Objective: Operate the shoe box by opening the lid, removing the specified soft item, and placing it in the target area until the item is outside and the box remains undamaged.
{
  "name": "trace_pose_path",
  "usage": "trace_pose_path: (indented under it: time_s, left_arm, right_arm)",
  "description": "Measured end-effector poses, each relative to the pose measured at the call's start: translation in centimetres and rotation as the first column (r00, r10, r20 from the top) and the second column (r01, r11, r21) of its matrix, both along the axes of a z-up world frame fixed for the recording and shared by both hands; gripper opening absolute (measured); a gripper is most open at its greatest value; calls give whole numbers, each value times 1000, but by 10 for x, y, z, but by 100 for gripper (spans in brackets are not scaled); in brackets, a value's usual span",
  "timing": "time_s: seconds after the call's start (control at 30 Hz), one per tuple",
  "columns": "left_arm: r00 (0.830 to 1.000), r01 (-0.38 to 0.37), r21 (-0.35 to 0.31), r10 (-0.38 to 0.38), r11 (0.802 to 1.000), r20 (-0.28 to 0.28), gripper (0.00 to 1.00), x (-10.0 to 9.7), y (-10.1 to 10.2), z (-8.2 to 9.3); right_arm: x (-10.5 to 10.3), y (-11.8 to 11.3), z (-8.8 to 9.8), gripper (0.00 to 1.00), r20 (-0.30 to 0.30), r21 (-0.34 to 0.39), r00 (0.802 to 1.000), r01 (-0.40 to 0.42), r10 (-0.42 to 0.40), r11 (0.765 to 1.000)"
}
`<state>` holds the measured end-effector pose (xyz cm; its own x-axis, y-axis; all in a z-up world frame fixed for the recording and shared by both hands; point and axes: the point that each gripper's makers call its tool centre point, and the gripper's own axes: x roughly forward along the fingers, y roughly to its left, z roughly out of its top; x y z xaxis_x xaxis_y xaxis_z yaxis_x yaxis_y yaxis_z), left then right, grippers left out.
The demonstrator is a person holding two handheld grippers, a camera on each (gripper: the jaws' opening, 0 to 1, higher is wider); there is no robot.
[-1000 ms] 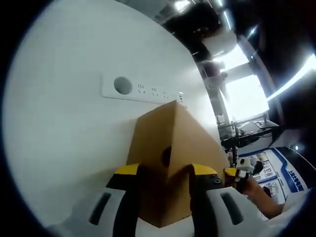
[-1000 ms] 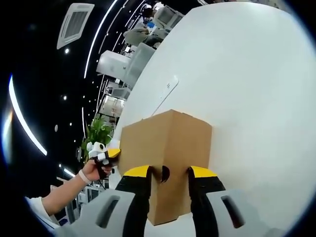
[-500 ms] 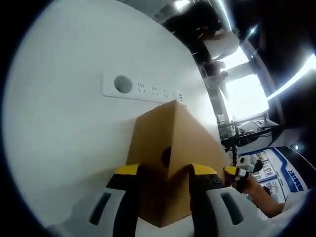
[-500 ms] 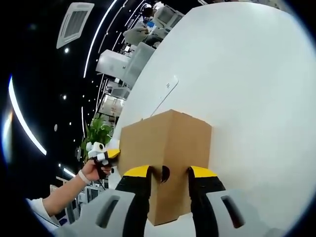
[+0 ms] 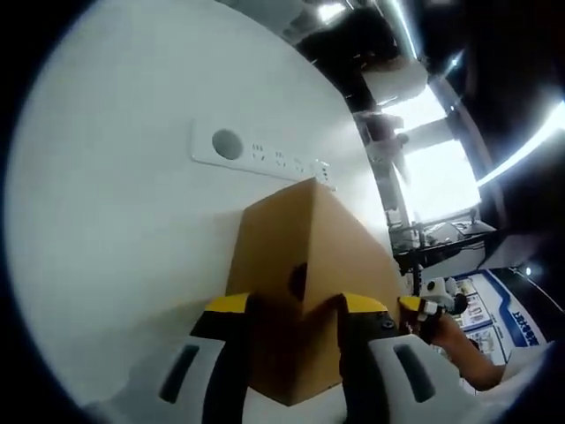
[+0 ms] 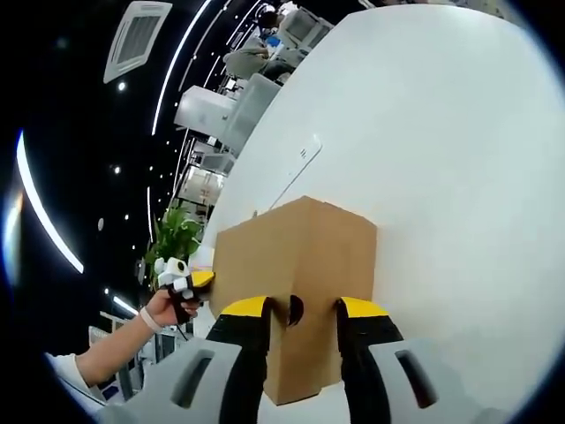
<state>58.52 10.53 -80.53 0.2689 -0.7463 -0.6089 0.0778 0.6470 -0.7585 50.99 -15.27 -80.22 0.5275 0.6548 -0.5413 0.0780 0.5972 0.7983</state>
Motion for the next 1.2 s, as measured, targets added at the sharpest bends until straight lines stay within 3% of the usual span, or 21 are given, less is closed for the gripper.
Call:
trace_pose_path:
  time_s: [1.2]
  left_arm:
    - [999, -30, -10, 30, 999, -22, 37, -17, 3, -1]
  right_arm:
    - [5, -2, 1, 29, -1, -8, 999, -43, 43, 999]
